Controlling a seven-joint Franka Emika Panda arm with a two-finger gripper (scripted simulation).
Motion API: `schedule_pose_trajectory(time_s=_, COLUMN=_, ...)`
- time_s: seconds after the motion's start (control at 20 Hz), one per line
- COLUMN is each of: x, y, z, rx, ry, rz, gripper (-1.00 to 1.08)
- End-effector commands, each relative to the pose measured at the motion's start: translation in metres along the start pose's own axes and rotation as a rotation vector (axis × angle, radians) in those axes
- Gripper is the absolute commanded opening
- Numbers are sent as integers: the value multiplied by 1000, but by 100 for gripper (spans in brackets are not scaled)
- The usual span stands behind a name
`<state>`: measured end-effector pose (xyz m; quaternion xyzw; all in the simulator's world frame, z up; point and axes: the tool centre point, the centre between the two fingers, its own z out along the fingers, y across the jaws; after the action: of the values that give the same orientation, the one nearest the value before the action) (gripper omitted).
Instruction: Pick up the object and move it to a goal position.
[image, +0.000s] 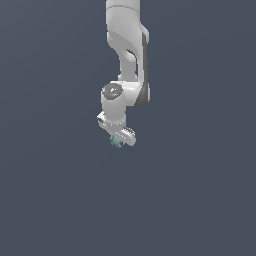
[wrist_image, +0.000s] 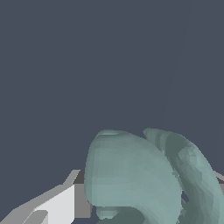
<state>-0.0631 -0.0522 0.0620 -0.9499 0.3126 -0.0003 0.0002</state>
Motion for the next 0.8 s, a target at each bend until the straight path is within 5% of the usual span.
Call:
schedule_pose_trajectory(time_s=0.0, x=7, y=1, z=-12, rx=0, ry=1, rz=0, gripper=-100)
schedule_pose_trajectory(time_s=0.75, x=80, y=8, z=-133, rx=-1, ry=1, rz=1, gripper=-100)
